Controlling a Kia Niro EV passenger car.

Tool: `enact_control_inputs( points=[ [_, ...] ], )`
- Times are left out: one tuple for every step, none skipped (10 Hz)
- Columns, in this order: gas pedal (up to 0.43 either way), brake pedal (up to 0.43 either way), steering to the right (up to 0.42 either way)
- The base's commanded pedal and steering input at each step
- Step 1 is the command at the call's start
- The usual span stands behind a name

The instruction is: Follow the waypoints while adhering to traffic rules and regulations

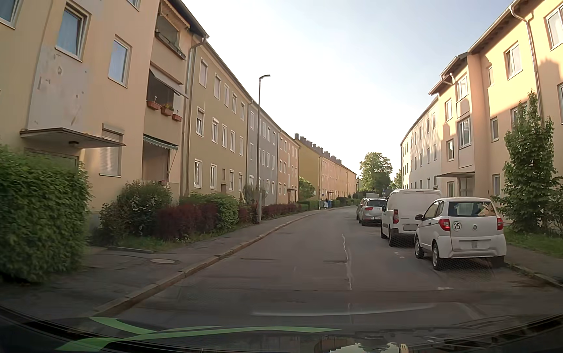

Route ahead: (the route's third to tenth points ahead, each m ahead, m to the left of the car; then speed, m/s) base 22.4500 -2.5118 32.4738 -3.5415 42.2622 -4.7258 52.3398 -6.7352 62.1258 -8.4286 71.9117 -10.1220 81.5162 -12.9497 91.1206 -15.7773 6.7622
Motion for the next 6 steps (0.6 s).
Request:
enact_control_inputs(
  points=[
    [0.11,0.0,0.011],
    [0.11,0.0,0.011],
    [0.11,0.0,0.011],
    [0.11,0.0,0.011],
    [0.11,0.0,0.011],
    [0.11,0.0,0.011]
  ],
)
